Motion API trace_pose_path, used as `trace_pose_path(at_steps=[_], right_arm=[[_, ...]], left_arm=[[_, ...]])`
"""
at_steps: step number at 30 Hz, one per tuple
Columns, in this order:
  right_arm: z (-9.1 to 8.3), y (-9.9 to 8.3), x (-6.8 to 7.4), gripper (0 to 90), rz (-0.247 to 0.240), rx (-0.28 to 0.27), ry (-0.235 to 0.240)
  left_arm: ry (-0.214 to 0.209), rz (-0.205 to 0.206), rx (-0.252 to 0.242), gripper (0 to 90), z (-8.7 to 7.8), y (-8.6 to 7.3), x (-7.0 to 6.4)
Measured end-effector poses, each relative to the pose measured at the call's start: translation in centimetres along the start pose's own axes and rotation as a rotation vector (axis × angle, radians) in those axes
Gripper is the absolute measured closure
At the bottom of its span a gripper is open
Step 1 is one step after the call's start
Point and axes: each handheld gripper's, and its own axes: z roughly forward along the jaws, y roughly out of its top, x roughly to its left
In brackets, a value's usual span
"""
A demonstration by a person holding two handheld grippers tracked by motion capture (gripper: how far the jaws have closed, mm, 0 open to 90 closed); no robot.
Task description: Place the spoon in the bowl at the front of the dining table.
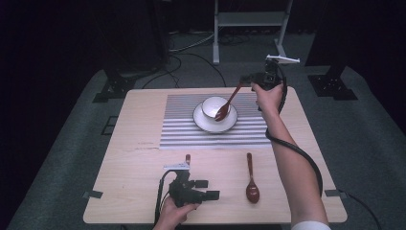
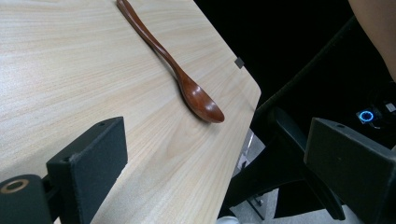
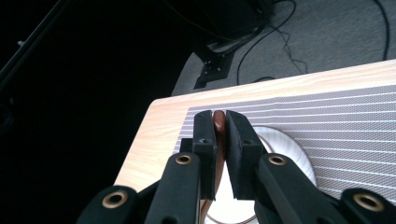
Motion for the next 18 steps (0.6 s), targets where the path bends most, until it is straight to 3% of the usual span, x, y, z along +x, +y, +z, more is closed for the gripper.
trace_pose_path(at_steps=[18], right_arm=[[0.8,0.2,-1.7,82.2,0.055,-0.078,-0.046]], left_arm=[[-0.001,-0.009,-0.014,4.9,-0.3,0.0,0.0]])
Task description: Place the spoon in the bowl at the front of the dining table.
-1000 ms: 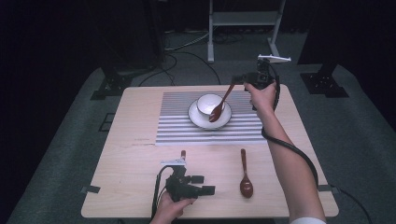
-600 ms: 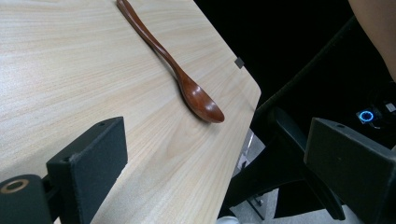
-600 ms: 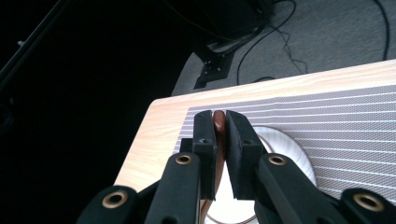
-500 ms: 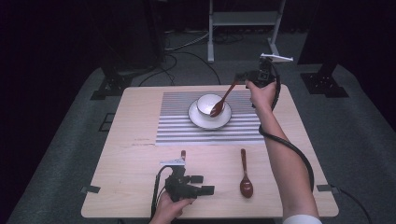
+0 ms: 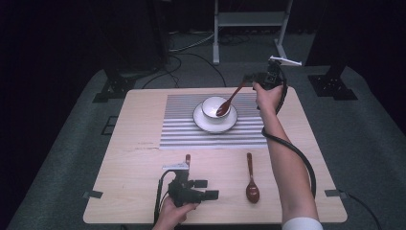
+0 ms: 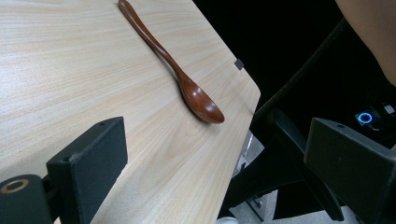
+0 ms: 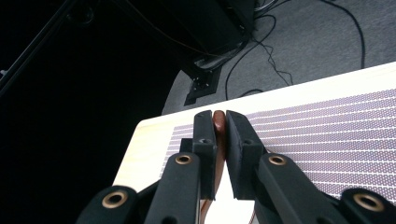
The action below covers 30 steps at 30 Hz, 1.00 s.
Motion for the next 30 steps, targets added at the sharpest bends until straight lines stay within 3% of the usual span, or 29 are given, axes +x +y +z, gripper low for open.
trace_pose_path(at_steps=[14,30], right_arm=[[1.0,-1.1,-0.7,82.2,-0.015,-0.011,-0.040],[1.9,-2.5,-2.1,81.5,-0.013,0.016,-0.065]], left_arm=[[-0.001,0.008,0.006,4.9,0.0,0.0,0.1],[0.003,0.010,0.008,4.9,0.1,0.0,0.1]])
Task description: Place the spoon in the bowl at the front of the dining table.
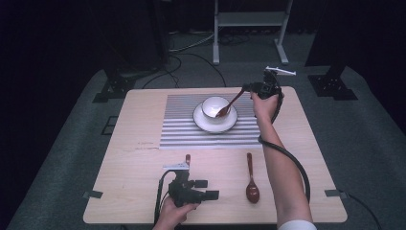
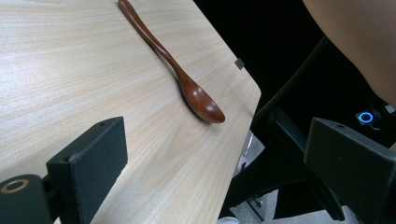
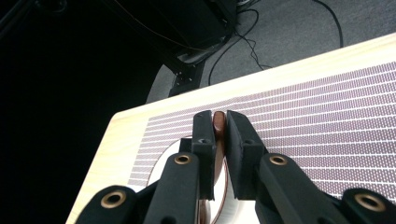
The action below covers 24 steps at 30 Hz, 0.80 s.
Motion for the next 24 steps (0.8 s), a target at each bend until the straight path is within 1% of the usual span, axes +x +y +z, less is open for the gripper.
trace_pose_path(at_steps=[3,6,11,14,16,20,24], right_arm=[[0.2,-0.3,-0.3,80.8,0.001,0.008,-0.002],[0.4,-0.6,-0.7,80.0,0.010,0.028,0.006],[0.4,-1.0,-1.4,79.2,0.021,0.031,0.000],[0.4,-1.1,-1.8,76.6,0.027,0.034,-0.001],[0.4,-1.0,-2.0,73.2,0.032,0.043,0.000],[0.2,-1.0,-2.2,72.9,0.025,0.051,0.001],[0.0,-0.9,-2.5,69.8,0.026,0.055,0.002]], left_arm=[[0.001,0.000,-0.003,4.9,-0.1,0.0,0.0],[0.004,0.001,-0.003,4.9,-0.1,0.0,0.0],[0.007,0.002,-0.004,4.9,0.0,0.0,0.0],[0.007,-0.003,-0.005,4.9,0.0,0.0,0.0],[0.009,-0.001,-0.004,4.9,0.1,0.0,0.0],[0.008,-0.001,-0.008,4.9,0.2,0.1,0.0],[0.011,0.001,-0.005,4.9,0.3,0.2,0.0]])
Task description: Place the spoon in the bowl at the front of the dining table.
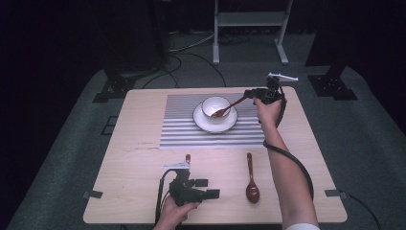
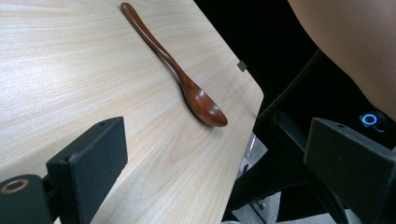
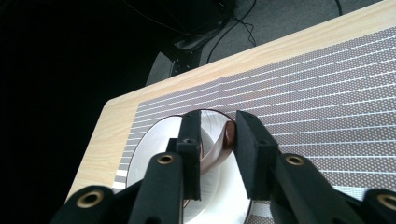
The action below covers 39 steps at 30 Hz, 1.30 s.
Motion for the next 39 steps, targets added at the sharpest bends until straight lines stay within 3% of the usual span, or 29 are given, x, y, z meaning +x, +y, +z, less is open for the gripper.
trace_pose_path(at_steps=[14,26,39], right_arm=[[-0.8,-0.8,-1.6,54.9,-0.018,0.022,0.046],[-2.2,-2.2,-1.2,48.7,-0.064,0.060,0.093],[-3.0,-3.8,-2.1,46.5,-0.080,0.102,0.120]], left_arm=[[0.009,-0.009,-0.005,4.9,0.0,0.1,0.2],[0.028,0.000,-0.006,4.9,-0.2,-0.1,0.3],[0.047,0.001,-0.028,4.9,-0.7,0.2,0.5]])
